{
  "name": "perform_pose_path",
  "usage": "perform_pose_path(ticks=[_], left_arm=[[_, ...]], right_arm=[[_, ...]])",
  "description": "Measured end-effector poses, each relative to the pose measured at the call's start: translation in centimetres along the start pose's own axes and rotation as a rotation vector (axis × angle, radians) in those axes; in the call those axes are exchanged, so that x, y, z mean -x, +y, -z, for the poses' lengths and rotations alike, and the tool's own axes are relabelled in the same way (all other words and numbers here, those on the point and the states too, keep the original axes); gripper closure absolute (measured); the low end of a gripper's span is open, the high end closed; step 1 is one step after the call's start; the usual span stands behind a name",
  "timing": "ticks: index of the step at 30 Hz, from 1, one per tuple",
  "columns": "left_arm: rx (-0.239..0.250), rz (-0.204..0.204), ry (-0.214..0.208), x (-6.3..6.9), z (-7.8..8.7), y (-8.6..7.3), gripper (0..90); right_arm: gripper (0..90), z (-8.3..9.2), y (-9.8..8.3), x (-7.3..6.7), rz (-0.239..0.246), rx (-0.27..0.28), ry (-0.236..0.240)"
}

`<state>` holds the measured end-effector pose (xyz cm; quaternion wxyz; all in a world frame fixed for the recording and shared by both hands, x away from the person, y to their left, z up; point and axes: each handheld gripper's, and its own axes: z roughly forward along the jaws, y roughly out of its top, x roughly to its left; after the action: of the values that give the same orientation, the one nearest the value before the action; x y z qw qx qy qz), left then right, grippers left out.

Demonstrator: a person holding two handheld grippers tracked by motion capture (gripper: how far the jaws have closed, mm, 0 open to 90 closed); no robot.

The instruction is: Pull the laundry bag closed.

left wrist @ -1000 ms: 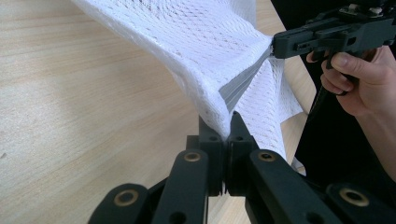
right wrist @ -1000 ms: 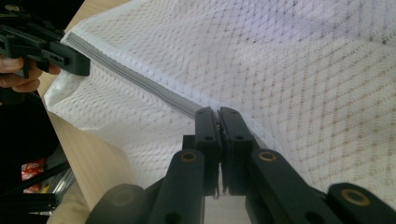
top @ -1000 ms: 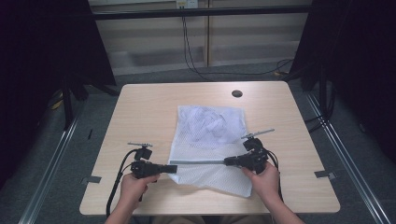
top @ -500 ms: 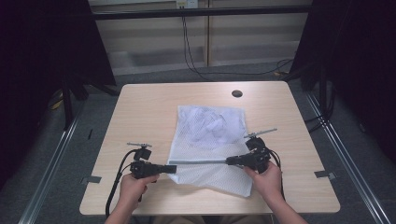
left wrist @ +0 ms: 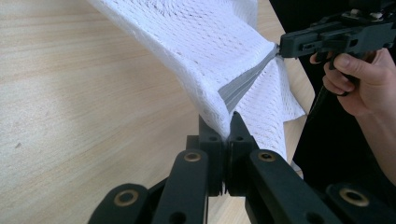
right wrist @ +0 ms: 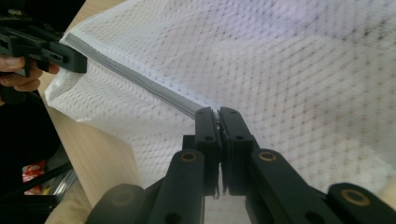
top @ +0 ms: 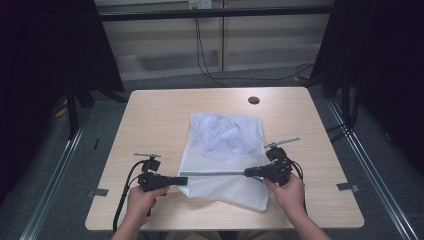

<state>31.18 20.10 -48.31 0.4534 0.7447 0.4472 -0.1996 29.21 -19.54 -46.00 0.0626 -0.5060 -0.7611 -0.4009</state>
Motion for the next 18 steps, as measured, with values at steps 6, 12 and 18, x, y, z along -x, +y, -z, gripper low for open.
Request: perform_pose_path(ticks=[6,12,18], left_arm=[[0.007,0.002,0.001,0.10,0.18,-0.13,88.6],[0.015,-0.004,0.011,0.13,0.37,-0.27,88.6],[0.023,0.009,0.007,0.21,0.66,-0.45,88.6]], right_arm=[[86.8,0.40,0.01,0.41,-0.012,0.009,0.003],[86.8,0.53,0.02,0.47,-0.011,0.005,-0.001],[86.8,0.77,-0.05,0.60,-0.001,0.003,-0.008]])
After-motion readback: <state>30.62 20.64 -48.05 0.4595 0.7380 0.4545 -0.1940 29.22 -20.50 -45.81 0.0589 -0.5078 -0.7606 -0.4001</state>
